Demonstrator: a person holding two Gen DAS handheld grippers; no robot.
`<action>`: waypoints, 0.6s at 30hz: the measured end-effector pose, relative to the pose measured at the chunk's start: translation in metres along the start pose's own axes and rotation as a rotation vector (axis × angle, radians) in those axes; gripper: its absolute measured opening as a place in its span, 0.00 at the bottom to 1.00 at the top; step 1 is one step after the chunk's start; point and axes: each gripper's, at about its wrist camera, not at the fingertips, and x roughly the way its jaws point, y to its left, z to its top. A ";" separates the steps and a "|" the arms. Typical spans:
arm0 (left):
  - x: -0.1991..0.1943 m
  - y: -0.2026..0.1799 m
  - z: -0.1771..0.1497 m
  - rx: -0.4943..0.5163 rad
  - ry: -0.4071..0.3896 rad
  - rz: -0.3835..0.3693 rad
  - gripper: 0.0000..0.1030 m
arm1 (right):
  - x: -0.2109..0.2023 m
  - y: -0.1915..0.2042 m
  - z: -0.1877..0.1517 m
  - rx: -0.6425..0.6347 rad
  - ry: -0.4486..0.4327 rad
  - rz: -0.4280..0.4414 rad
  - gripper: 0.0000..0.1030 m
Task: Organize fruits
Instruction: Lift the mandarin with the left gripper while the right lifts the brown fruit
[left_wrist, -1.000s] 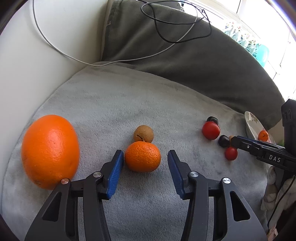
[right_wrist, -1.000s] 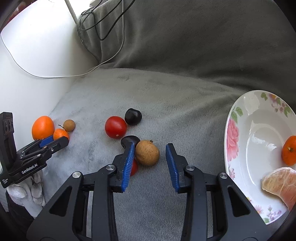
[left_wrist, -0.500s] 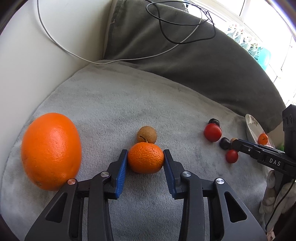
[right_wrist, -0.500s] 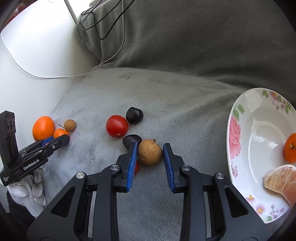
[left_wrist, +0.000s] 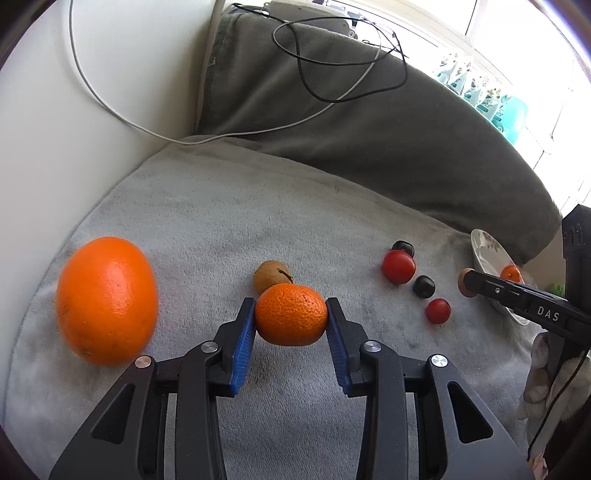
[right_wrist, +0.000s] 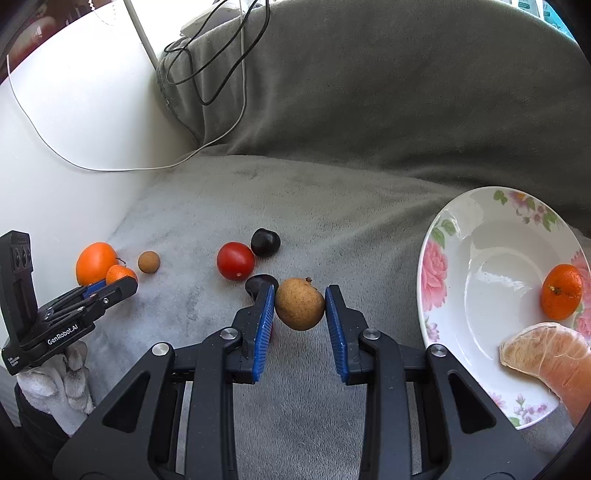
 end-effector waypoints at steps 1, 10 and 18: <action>-0.002 -0.002 0.000 0.003 -0.003 -0.005 0.34 | -0.003 -0.001 0.000 -0.001 -0.007 -0.002 0.29; -0.008 -0.035 0.005 0.043 -0.029 -0.064 0.34 | -0.036 -0.016 -0.001 0.012 -0.068 -0.036 0.29; -0.004 -0.070 0.006 0.087 -0.024 -0.132 0.34 | -0.059 -0.048 -0.002 0.054 -0.111 -0.082 0.29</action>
